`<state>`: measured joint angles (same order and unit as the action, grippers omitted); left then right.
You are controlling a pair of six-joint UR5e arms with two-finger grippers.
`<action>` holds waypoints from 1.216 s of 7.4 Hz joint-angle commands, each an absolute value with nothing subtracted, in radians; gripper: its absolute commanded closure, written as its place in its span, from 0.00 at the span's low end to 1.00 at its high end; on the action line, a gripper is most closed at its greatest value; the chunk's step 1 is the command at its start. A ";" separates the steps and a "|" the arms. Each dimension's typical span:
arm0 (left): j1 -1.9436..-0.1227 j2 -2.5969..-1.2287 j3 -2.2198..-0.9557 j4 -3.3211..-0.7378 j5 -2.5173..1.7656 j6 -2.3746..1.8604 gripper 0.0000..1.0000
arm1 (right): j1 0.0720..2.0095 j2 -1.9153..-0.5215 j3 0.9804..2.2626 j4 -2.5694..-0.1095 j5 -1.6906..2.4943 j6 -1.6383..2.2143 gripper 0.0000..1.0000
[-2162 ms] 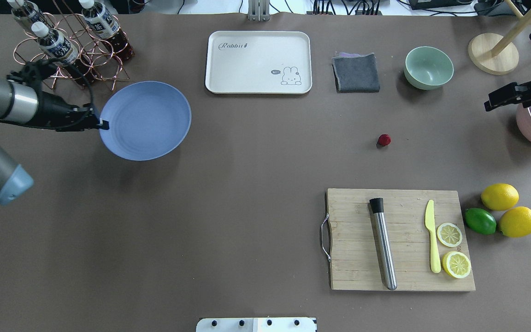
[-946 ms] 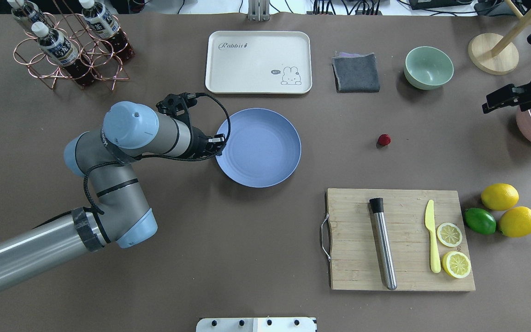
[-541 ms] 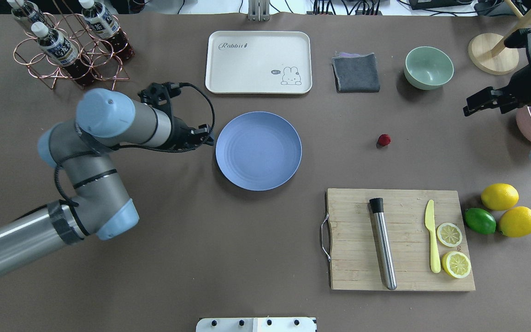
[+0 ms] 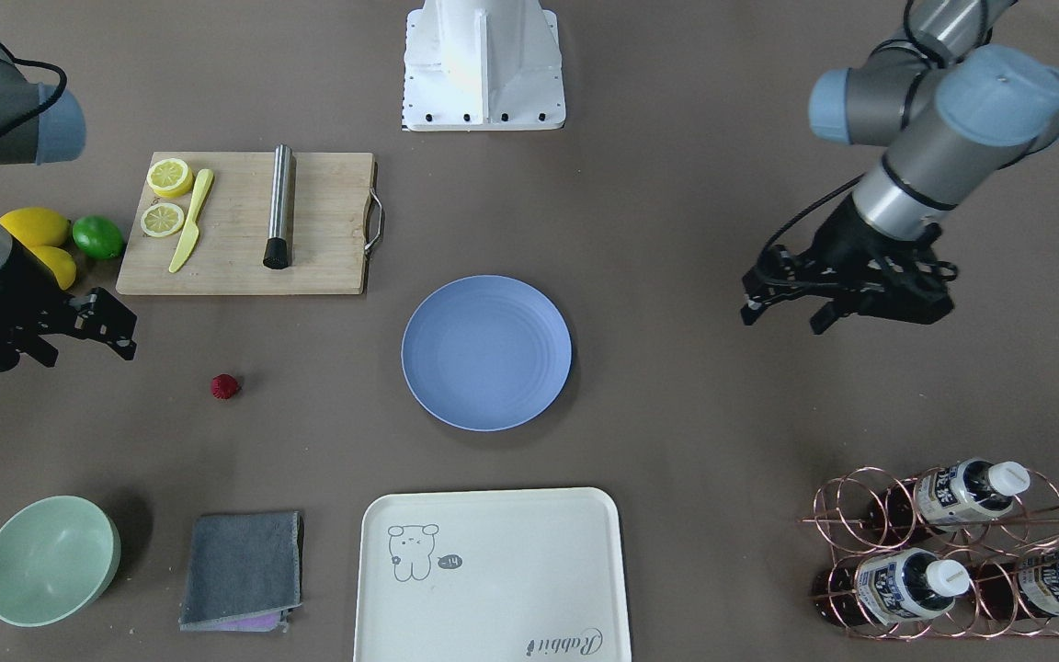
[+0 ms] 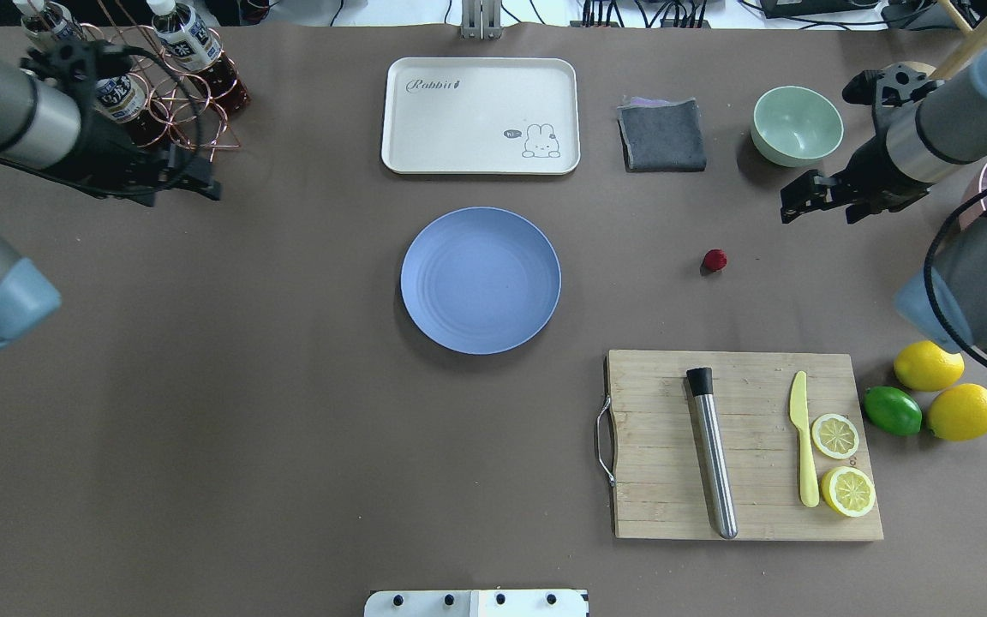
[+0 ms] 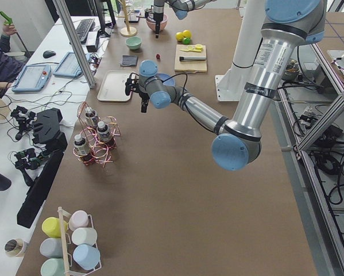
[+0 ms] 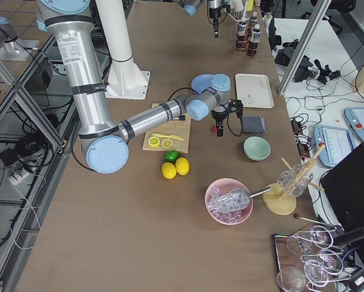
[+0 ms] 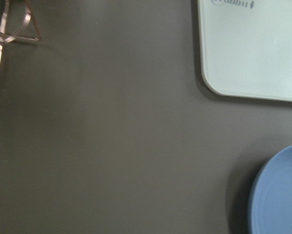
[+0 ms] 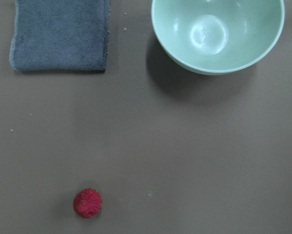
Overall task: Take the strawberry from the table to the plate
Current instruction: 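Withdraw the left arm while lowering the right gripper over the red strawberry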
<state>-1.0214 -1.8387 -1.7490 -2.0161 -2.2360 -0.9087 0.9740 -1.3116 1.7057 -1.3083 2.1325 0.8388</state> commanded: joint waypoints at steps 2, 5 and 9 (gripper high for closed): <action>-1.305 -1.668 -1.697 -2.006 -2.437 -0.499 0.02 | 0.873 -1.249 1.644 -1.302 2.060 0.919 0.13; -1.384 -1.631 -1.658 -2.008 -2.464 -0.387 0.02 | 0.822 -1.171 1.548 -1.302 2.011 0.928 0.19; -1.391 -1.629 -1.655 -2.008 -2.462 -0.387 0.02 | 0.782 -1.157 1.519 -1.302 1.968 0.927 0.23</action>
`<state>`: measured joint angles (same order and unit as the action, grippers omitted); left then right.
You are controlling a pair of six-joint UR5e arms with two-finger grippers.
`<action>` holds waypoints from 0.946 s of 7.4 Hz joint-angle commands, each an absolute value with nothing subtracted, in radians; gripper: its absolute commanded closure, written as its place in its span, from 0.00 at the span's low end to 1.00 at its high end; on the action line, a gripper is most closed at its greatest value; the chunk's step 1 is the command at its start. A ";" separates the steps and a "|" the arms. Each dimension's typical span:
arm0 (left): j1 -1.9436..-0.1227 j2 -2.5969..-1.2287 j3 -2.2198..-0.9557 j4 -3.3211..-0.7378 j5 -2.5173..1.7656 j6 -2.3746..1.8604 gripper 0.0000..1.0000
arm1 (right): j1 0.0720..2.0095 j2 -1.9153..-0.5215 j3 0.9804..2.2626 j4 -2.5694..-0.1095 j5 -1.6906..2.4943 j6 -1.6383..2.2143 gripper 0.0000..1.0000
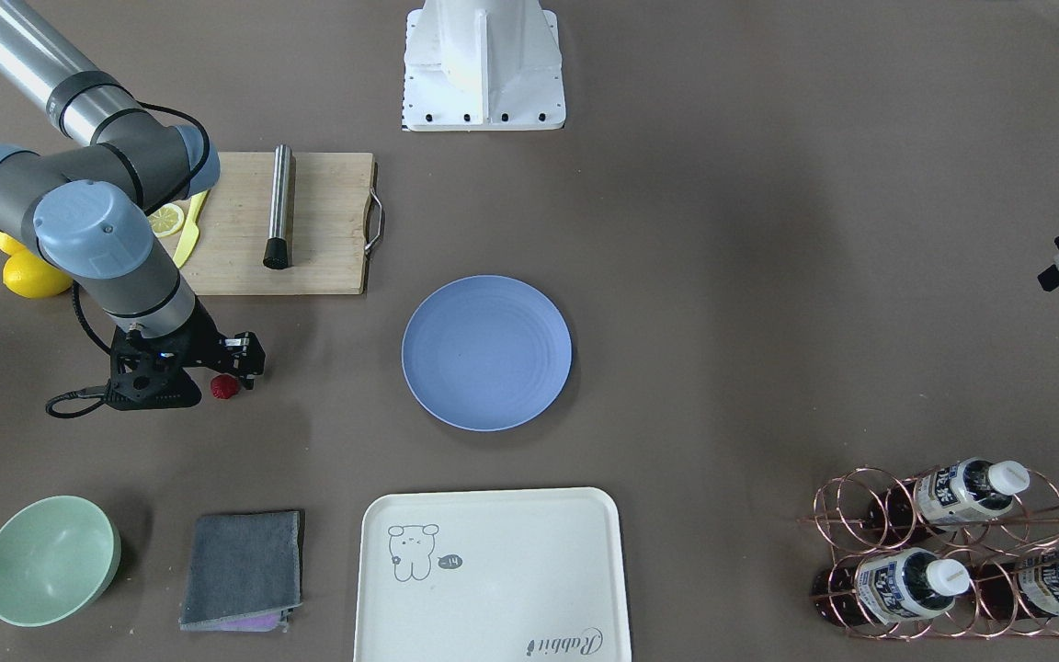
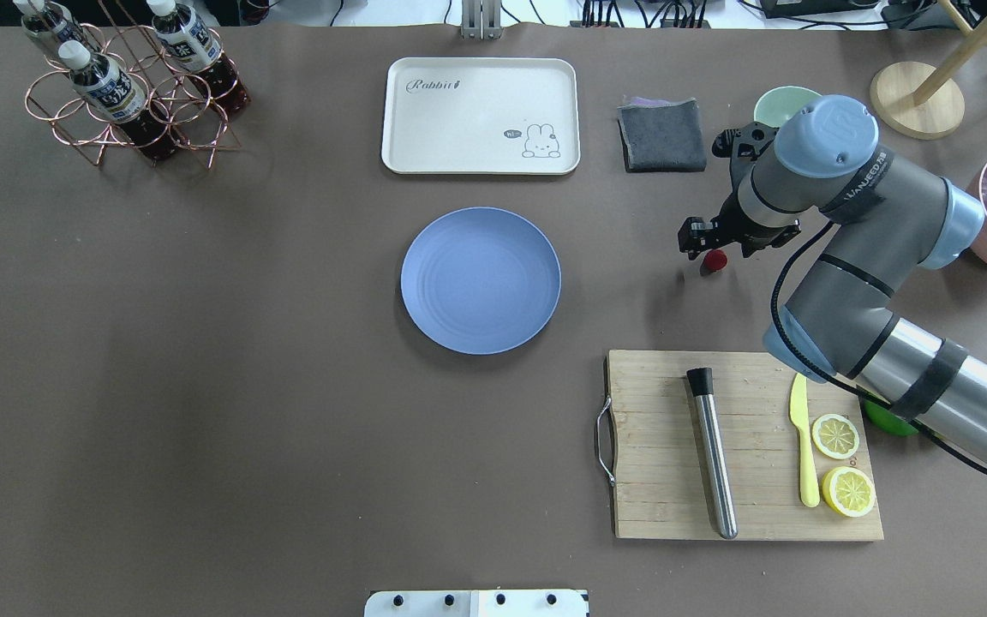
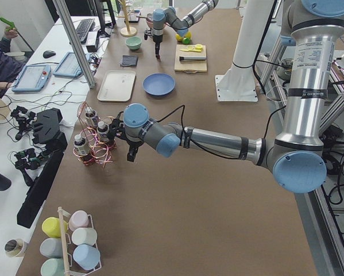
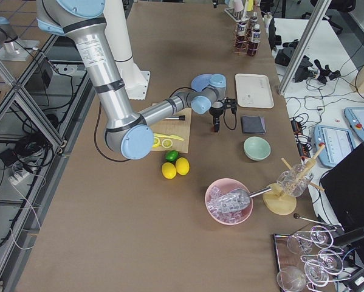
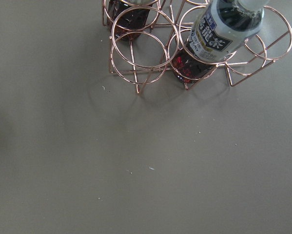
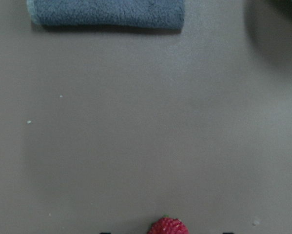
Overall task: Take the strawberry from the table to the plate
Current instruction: 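Close the right gripper on the red strawberry and lift it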
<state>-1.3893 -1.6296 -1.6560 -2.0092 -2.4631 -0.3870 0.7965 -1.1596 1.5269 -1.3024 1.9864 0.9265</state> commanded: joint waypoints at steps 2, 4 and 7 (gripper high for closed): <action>-1.402 -1.631 -1.654 -2.008 -2.461 -0.387 0.02 | 0.776 -1.160 1.519 -1.302 1.953 0.930 0.44; -1.404 -1.631 -1.654 -2.008 -2.459 -0.387 0.02 | 0.770 -1.157 1.519 -1.301 1.953 0.995 1.00; -1.449 -1.637 -1.585 -2.005 -2.456 -0.374 0.02 | 0.758 -1.080 1.528 -1.305 1.956 1.083 1.00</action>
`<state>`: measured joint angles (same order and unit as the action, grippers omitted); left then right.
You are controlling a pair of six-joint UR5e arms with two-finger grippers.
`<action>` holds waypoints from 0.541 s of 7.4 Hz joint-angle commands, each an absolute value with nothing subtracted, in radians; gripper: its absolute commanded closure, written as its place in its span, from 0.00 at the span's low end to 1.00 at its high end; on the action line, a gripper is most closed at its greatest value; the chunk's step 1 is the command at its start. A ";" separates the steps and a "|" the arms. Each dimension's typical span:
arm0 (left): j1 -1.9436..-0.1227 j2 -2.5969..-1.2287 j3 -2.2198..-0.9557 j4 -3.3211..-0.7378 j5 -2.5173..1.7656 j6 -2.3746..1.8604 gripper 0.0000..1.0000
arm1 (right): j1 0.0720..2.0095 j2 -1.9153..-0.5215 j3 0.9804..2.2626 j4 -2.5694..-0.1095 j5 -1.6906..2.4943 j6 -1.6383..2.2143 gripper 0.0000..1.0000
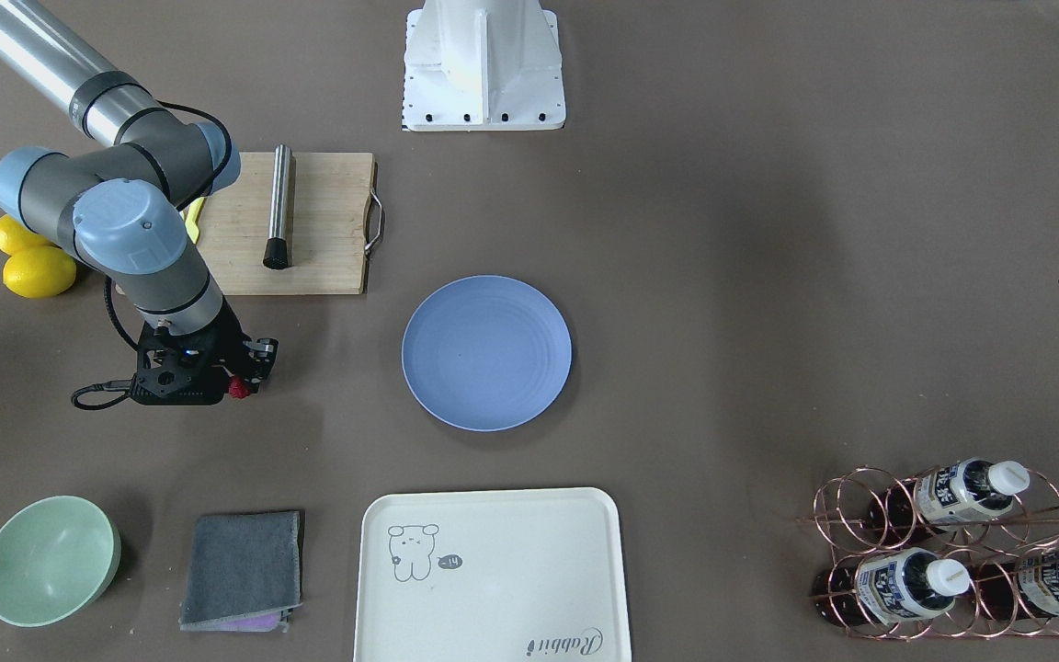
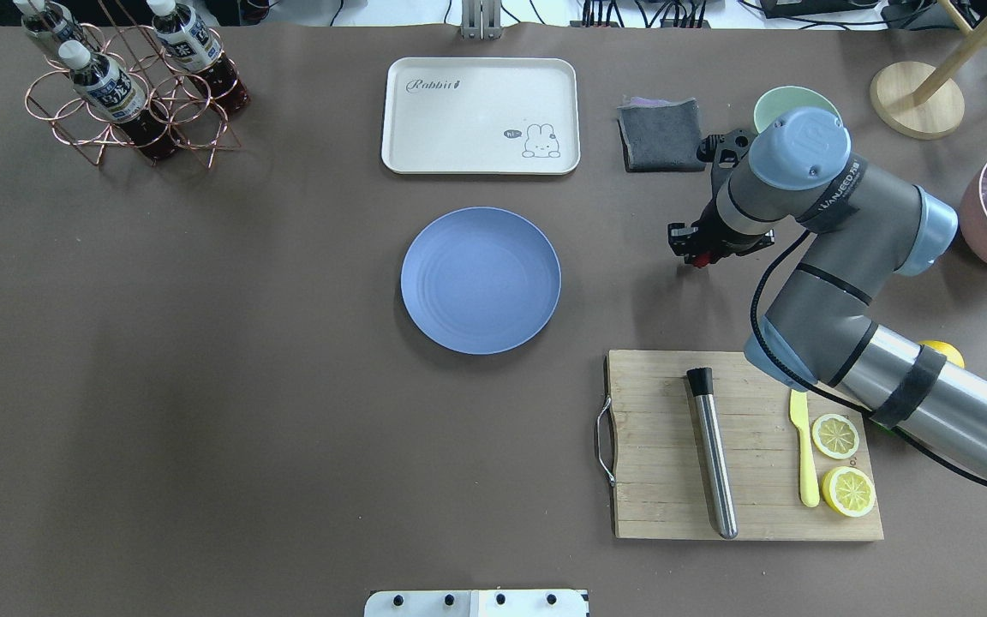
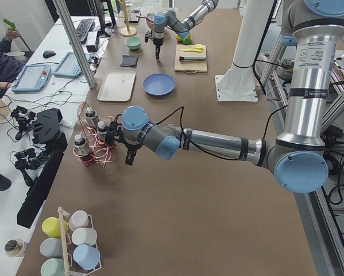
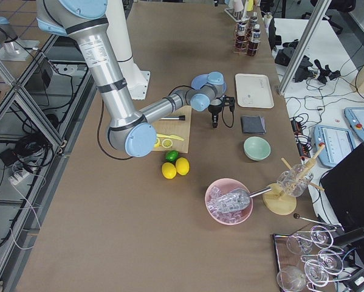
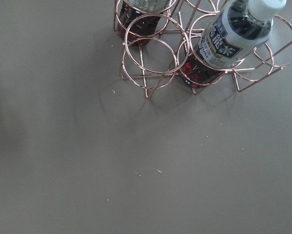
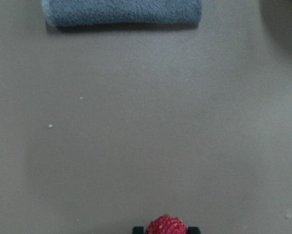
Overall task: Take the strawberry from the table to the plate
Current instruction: 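Close the right gripper on the red strawberry and lift it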
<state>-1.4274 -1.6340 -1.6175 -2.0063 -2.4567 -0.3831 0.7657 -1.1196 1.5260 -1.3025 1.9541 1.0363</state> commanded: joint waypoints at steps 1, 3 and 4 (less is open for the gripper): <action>-1.471 -1.637 -1.554 -1.999 -2.457 -0.326 0.02 | 0.758 -1.047 1.529 -1.315 1.960 1.092 1.00; -1.561 -1.650 -1.536 -1.836 -2.460 -0.115 0.02 | 0.730 -0.961 1.528 -1.348 1.959 1.175 1.00; -1.607 -1.657 -1.532 -1.765 -2.456 -0.053 0.02 | 0.697 -0.912 1.523 -1.367 1.947 1.210 1.00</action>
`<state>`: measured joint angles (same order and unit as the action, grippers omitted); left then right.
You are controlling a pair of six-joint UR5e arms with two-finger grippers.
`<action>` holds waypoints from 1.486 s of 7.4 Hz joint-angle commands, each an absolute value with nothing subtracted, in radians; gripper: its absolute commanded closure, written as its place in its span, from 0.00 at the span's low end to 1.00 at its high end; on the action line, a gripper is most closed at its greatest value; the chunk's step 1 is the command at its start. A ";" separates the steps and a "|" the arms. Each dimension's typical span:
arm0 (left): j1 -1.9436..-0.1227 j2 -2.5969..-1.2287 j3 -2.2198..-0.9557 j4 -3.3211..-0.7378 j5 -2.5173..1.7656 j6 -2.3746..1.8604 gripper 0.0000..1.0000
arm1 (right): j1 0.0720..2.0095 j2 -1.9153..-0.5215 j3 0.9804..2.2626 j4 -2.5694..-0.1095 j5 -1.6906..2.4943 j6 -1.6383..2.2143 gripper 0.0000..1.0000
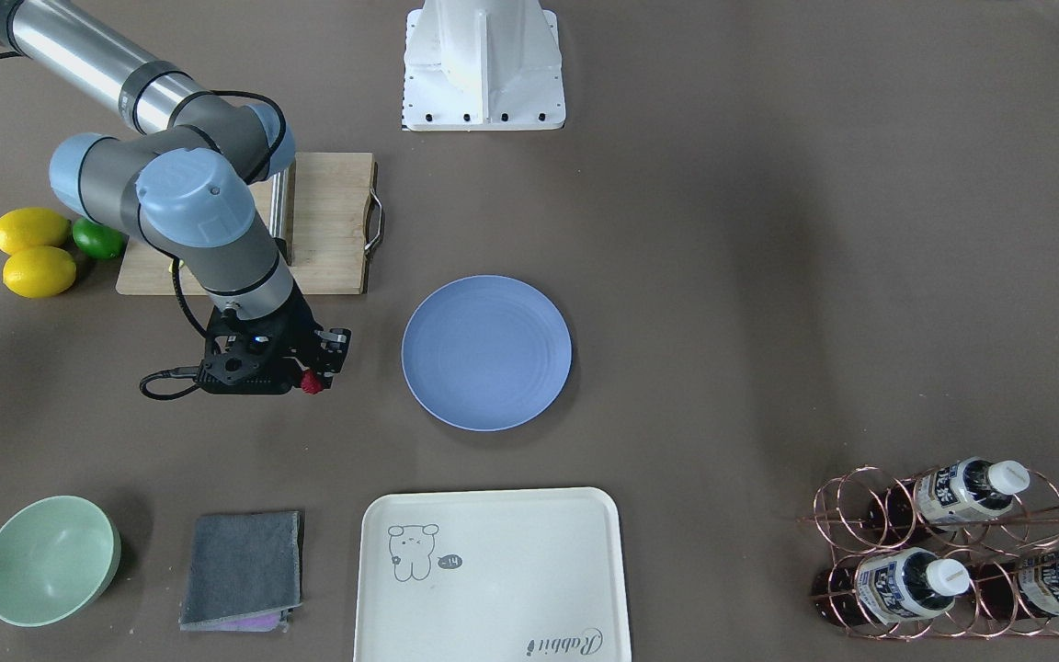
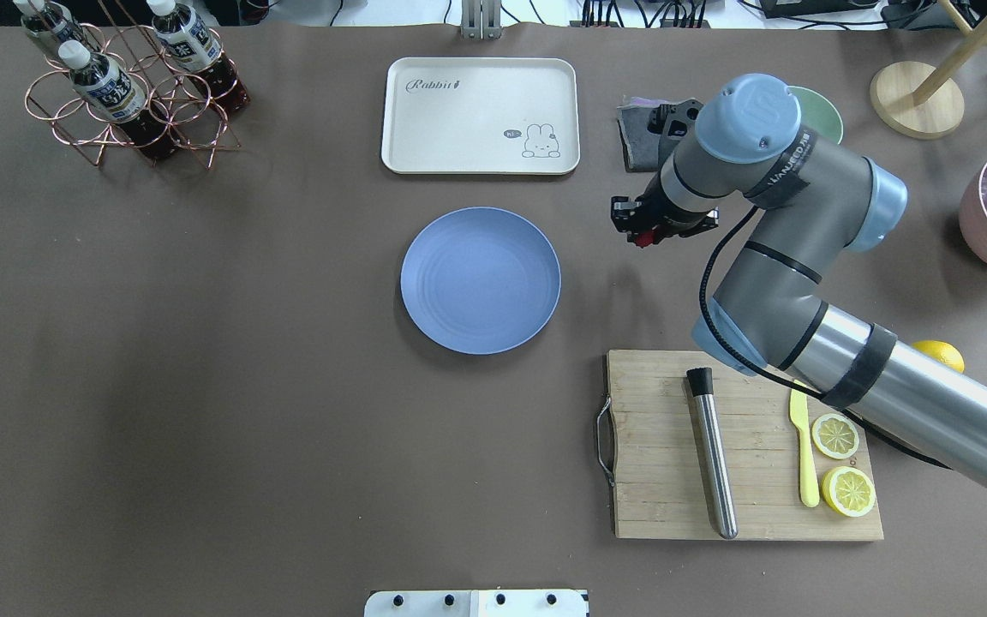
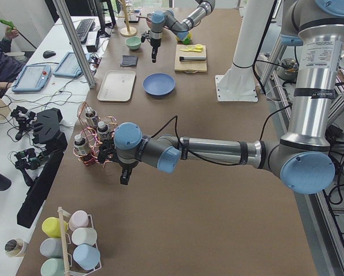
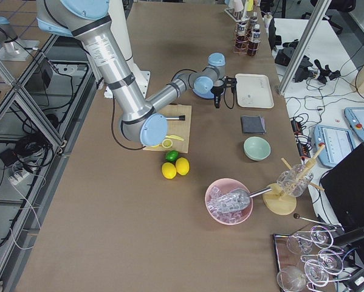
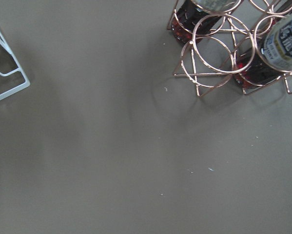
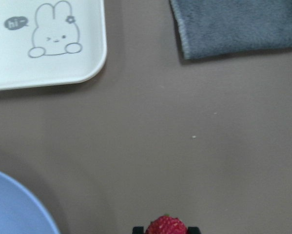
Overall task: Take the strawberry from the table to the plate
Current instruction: 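Carry the strawberry with the right gripper over the blue plate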
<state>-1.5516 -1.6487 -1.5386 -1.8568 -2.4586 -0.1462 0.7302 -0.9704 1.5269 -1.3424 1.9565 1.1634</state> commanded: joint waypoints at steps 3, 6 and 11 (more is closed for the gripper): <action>-1.652 -1.641 -1.509 -1.730 -2.456 -0.032 0.02 | 0.606 -0.800 1.468 -1.368 1.861 1.305 1.00; -1.674 -1.620 -1.509 -1.735 -2.462 -0.011 0.02 | 0.548 -0.735 1.382 -1.359 1.783 1.350 1.00; -1.681 -1.606 -1.514 -1.743 -2.464 -0.009 0.02 | 0.503 -0.735 1.359 -1.355 1.727 1.367 1.00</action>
